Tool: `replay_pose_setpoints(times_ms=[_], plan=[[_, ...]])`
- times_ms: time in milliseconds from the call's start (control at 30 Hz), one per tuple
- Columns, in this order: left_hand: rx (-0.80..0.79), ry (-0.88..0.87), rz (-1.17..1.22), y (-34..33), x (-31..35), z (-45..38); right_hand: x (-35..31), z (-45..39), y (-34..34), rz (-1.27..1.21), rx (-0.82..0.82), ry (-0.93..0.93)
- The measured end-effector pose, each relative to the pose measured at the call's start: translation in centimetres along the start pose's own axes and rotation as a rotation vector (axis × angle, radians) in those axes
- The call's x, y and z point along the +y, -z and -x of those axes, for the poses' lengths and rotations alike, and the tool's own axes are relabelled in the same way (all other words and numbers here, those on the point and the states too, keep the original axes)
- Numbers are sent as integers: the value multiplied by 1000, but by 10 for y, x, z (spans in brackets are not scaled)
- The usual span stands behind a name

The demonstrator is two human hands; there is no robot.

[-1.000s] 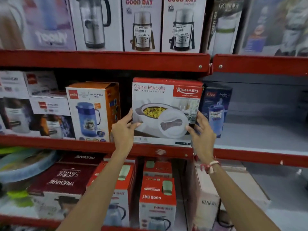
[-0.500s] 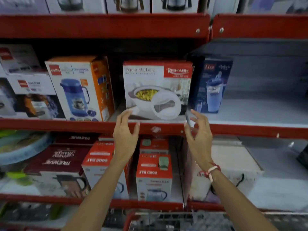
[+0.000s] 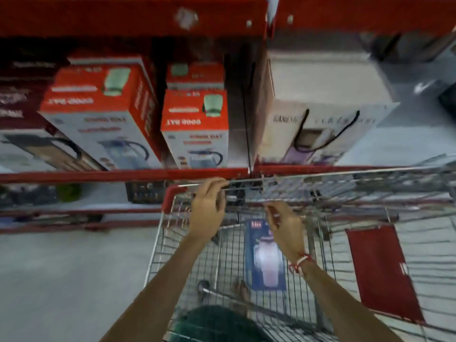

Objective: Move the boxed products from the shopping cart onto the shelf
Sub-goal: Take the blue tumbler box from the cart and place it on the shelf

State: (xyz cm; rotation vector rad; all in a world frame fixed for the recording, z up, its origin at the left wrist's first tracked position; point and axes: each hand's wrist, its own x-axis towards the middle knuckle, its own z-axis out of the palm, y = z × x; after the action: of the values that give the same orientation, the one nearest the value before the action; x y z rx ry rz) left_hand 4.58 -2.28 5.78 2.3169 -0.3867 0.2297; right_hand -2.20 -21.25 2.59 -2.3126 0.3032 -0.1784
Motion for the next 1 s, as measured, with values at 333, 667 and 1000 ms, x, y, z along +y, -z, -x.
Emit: replay_pose_setpoints(times_ms=[333,667,1000], plan=[[-823,644,-53,-178,-53,108,157,41,-84,-161,-476,-844],[-482,839,105,-109,-8,125,74,54,-16,-61,-555,-549],[-151,522,415,70,86,125,-66,108,85,1,-213,-177]])
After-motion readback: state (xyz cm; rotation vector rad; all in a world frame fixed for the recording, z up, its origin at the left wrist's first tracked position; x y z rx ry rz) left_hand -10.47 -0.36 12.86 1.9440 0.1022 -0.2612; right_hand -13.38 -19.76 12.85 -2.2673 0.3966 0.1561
